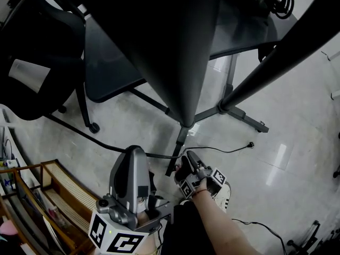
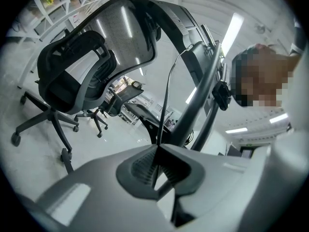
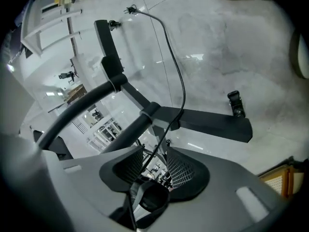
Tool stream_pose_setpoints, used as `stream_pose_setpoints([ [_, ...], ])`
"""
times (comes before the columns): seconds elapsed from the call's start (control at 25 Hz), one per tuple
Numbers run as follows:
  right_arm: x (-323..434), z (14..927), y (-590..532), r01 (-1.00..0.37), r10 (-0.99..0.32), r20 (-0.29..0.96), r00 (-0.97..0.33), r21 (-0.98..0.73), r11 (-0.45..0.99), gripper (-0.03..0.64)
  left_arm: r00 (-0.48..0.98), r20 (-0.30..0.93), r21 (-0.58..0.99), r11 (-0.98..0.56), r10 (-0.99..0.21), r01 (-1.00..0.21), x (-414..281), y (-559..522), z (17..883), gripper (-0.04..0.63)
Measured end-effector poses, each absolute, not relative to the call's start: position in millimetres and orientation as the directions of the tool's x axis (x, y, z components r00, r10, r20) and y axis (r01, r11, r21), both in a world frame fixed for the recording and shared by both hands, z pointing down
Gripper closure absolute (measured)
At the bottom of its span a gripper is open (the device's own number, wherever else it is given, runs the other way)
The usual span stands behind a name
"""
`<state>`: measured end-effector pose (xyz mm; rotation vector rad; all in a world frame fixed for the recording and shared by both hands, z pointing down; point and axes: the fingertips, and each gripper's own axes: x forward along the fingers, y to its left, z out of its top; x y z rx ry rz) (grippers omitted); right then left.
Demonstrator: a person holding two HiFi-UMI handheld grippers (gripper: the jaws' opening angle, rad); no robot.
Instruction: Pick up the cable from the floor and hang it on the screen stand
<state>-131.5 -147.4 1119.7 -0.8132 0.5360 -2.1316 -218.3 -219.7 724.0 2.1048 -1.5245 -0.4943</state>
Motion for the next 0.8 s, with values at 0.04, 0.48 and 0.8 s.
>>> stream_pose_setpoints([
  [0.04, -131.5, 1119.6, -149.3, 0.525, -0.792, 0.363, -0.491, -0.602, -0.601, 0.463, 0.312, -0.004, 0.581, -0.257, -0.950, -0.772, -217.6, -219.6, 724.3, 0.584],
  [0.48, -126.6, 1105.1, -162.3, 0.444, -0.780, 0.371, -0.504, -0.663, -0.602, 0.606, 0.294, 0.021, 0.550, -0.235, -0.955, -0.801, -221.6, -218.1, 724.0, 0.584],
  [0.8, -12.9, 1026.9, -142.7, 0.416, -0.872, 0.380, -0.310, -0.770, -0.483, 0.607, 0.252, 0.098, 0.592, -0.147, -0.963, -0.792, -224.7, -199.2, 704.3, 0.584],
])
